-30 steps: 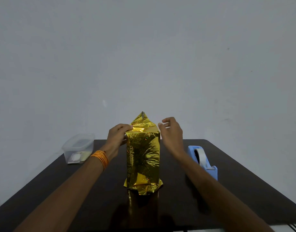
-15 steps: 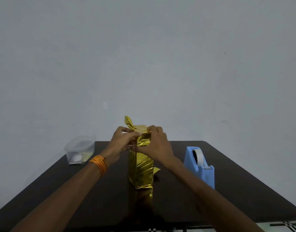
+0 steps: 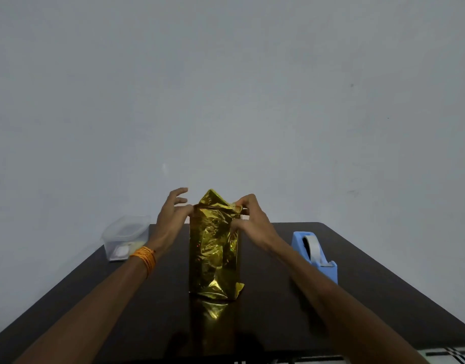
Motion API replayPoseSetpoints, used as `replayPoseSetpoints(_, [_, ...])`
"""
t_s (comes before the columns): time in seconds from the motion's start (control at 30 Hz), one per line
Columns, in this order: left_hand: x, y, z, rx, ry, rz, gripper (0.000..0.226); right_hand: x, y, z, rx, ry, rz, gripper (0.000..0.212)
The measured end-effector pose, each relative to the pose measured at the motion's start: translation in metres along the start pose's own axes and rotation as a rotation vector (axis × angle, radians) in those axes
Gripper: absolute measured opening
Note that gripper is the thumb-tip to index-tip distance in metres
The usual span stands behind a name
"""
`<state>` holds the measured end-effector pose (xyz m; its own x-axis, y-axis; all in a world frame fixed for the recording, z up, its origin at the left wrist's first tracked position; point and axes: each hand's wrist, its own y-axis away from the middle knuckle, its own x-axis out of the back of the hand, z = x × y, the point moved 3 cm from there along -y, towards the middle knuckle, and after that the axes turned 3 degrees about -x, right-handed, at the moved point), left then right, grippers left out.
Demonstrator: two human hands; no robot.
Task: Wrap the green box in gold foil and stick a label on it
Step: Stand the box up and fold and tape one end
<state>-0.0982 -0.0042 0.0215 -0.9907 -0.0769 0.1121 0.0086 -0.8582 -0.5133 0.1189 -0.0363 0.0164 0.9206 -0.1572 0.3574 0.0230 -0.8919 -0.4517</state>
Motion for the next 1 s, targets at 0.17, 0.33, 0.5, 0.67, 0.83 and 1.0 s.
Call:
replayPoseSetpoints(0.17, [-0.008, 0.004, 0.003, 0.025, 0.094, -0.333, 0.039, 0.006, -0.008, 0.010, -0.035, -0.133, -0.024, 0.039])
replayPoseSetpoints(0.33, [-0.001, 0.010, 0.001, -0.031, 0.084, -0.336, 0.037, 0.003, -0.010, 0.014, -0.034, -0.170, -0.070, 0.041])
replayPoseSetpoints(0.5, [0.003, 0.012, -0.001, -0.085, 0.038, -0.303, 0.035, -0.001, -0.012, 0.010, -0.024, -0.170, -0.068, 0.041])
replayPoseSetpoints(0.67, [0.006, 0.011, 0.004, -0.270, -0.118, -0.058, 0.026, 0.002, -0.006, 0.015, 0.011, -0.148, -0.058, 0.051])
replayPoseSetpoints(0.83, [-0.005, 0.035, 0.043, -0.611, -0.223, 0.308, 0.036, 0.014, 0.004, 0.015, 0.028, -0.065, -0.038, 0.060])
replayPoseSetpoints(1.0, [-0.058, 0.068, 0.075, -1.018, -0.480, 0.132, 0.033, 0.039, 0.020, 0.012, 0.044, -0.009, 0.026, 0.061])
